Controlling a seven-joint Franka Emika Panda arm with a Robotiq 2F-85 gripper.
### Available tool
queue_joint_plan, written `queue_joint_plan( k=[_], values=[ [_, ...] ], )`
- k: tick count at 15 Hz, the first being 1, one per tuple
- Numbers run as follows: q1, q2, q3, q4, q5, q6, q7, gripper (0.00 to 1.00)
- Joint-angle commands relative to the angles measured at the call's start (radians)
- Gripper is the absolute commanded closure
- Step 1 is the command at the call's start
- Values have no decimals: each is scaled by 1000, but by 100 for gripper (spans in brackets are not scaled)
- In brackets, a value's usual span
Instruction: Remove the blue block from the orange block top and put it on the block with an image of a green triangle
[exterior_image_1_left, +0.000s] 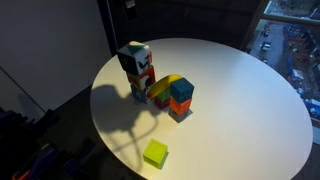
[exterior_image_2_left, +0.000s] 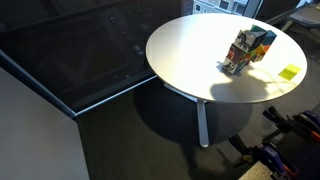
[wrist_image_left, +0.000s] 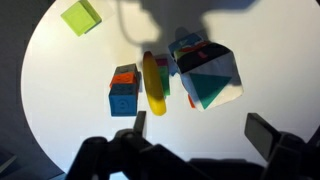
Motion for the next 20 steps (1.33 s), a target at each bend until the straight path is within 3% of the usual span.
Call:
queue_joint_plan(
  k=[1,13,20],
  values=[
    [-7,74,-7,93,-22,-23,-26,0],
    [-31,283,-69,302,27,-198,-158,0],
    [-72,375,-82,333,52,-143,-226,0]
  ],
)
